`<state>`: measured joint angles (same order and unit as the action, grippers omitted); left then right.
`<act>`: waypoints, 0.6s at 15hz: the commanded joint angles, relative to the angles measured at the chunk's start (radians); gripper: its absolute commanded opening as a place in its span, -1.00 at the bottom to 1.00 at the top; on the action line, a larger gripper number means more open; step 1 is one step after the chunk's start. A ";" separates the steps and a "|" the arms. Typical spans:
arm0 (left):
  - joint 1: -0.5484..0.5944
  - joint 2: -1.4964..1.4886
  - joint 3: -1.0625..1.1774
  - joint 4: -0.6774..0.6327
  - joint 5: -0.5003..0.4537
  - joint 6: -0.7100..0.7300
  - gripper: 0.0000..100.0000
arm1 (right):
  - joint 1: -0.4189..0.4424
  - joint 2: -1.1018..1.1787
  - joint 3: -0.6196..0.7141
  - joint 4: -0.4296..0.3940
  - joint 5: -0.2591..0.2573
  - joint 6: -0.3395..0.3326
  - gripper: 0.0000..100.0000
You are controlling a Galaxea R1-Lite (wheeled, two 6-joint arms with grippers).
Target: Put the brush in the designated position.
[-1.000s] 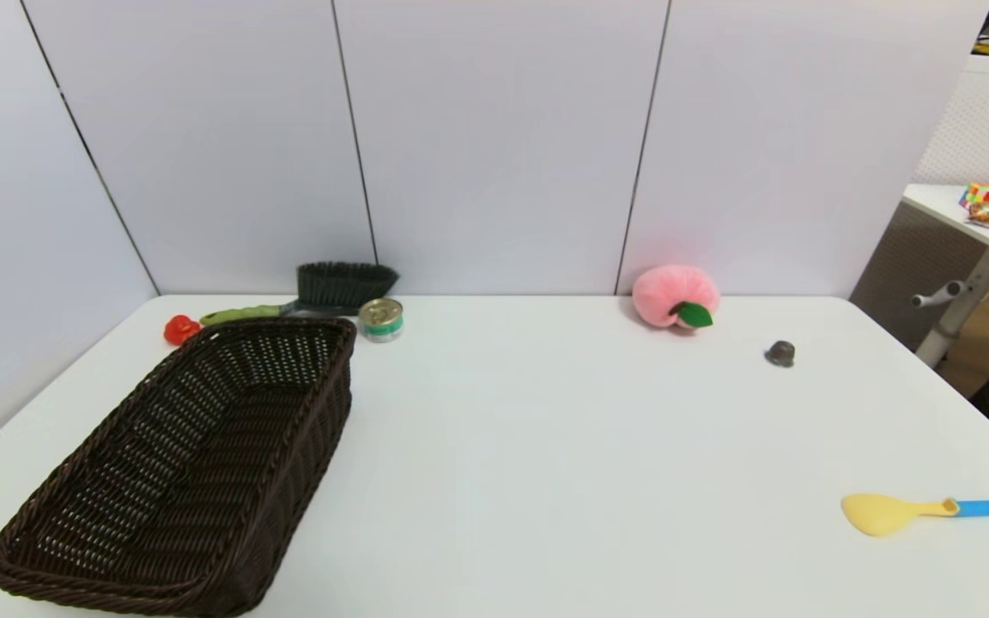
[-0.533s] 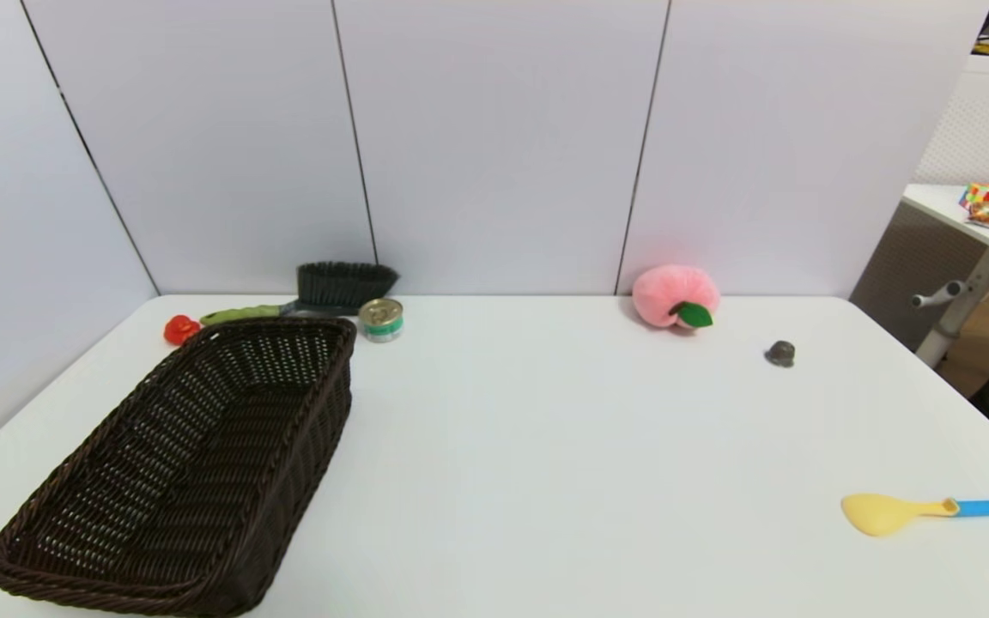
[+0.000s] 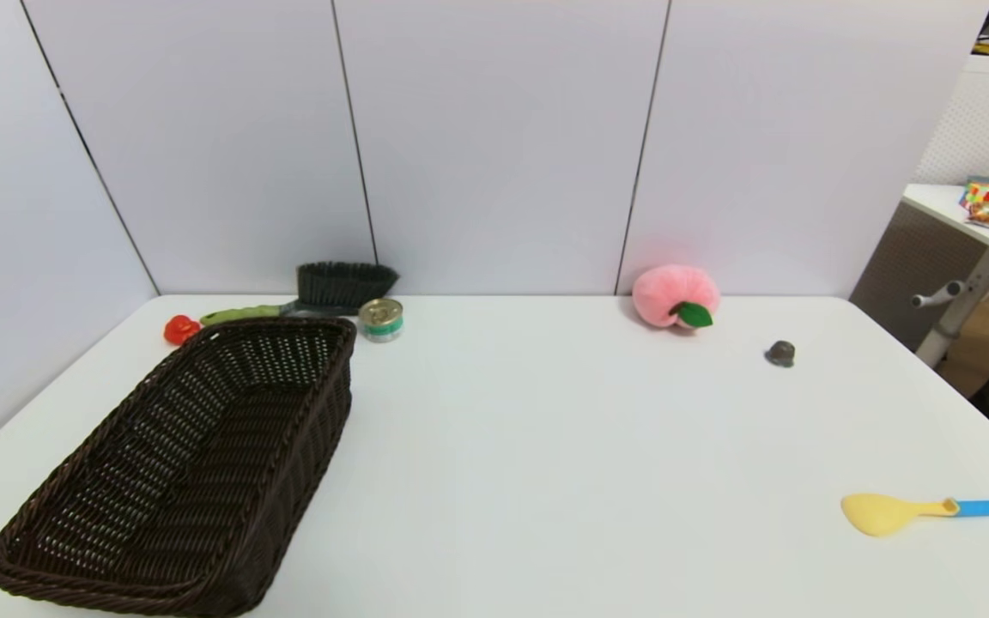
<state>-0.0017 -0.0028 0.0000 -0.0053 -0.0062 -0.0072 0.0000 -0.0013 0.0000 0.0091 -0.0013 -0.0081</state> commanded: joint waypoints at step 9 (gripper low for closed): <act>0.000 0.003 0.000 -0.001 0.000 0.000 1.00 | 0.000 0.001 0.002 -0.003 -0.002 0.010 1.00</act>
<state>-0.0017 -0.0023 0.0000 -0.0053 -0.0062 -0.0070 0.0000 -0.0013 0.0000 0.0066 -0.0032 0.0019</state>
